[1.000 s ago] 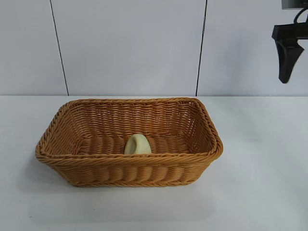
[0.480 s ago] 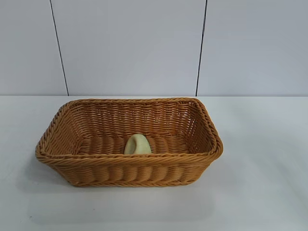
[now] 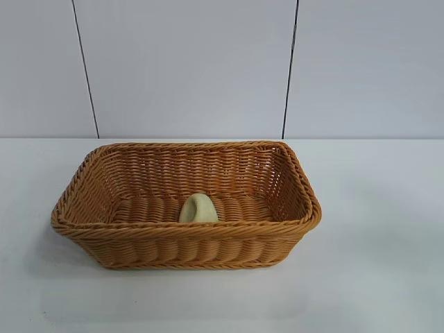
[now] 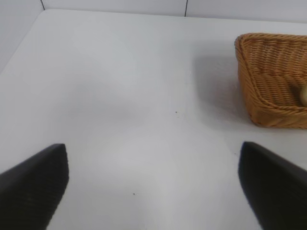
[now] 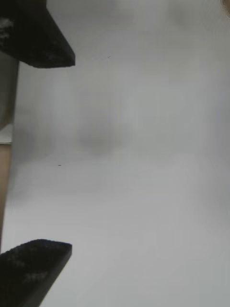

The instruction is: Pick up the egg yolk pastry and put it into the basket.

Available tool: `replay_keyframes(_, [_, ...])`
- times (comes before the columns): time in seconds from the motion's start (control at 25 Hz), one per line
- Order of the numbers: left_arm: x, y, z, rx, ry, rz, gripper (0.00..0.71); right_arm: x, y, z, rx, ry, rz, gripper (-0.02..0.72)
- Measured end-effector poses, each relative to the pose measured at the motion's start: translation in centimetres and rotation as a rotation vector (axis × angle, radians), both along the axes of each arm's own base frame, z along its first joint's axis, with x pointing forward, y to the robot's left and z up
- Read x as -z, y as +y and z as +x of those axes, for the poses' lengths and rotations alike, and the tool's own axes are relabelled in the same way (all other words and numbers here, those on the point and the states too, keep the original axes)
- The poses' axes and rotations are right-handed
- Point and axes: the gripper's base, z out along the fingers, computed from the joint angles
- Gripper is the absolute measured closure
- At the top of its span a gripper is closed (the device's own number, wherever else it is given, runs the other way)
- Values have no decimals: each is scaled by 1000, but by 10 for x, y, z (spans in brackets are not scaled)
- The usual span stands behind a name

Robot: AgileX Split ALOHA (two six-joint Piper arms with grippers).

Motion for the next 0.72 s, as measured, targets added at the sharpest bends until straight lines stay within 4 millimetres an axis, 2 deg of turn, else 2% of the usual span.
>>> replay_keyframes(0.16, [0,0,0,0,0,0,18,-1,0,-24,0,-149,3,8])
replay_keyframes(0.72, [0,0,0,0,0,1,18,-1,-1,-25,2,-155,0,8])
